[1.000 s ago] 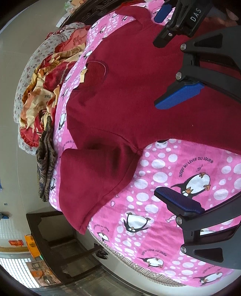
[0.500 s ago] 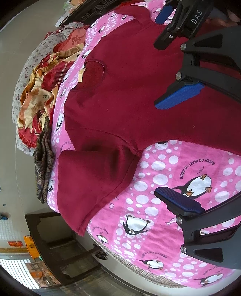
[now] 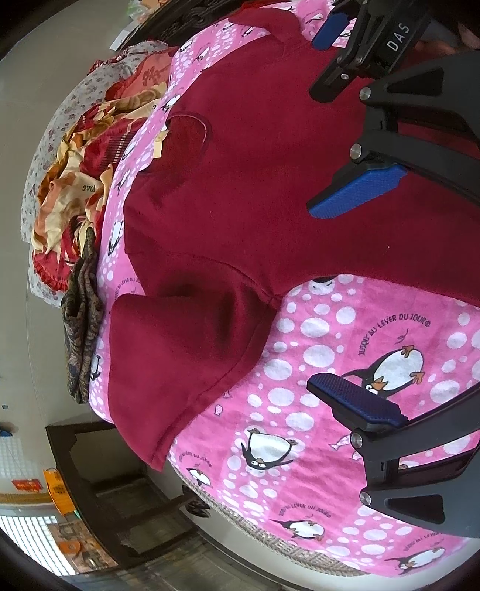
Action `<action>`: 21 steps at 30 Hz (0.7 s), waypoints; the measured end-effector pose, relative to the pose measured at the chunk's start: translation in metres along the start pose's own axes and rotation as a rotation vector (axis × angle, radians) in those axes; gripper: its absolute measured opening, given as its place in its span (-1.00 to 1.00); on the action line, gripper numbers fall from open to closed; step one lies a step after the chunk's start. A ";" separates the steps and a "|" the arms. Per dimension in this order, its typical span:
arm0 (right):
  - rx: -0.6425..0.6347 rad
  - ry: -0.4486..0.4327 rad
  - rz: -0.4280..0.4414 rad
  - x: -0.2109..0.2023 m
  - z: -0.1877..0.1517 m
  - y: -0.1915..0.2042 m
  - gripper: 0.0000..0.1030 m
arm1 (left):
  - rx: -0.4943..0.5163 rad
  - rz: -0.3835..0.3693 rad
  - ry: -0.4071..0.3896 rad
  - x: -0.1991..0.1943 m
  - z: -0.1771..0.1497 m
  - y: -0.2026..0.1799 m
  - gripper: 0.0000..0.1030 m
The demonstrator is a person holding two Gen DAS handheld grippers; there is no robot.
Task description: Fold small clothes
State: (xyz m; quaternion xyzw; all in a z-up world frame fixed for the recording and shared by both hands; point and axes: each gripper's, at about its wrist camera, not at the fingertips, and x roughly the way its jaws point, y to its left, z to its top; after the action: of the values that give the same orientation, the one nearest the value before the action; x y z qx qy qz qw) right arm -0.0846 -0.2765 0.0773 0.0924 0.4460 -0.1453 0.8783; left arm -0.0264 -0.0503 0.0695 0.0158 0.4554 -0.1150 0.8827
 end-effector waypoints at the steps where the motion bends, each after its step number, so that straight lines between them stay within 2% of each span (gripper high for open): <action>1: 0.000 -0.002 0.000 0.000 0.000 0.000 0.99 | -0.001 0.000 0.001 0.001 0.000 0.001 0.34; 21: 0.004 0.007 -0.003 0.006 -0.001 0.003 0.99 | -0.010 0.001 0.010 0.003 -0.001 0.003 0.34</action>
State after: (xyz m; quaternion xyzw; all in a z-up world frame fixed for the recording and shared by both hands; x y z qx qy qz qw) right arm -0.0811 -0.2740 0.0720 0.0938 0.4490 -0.1472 0.8763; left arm -0.0251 -0.0474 0.0664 0.0119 0.4604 -0.1122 0.8805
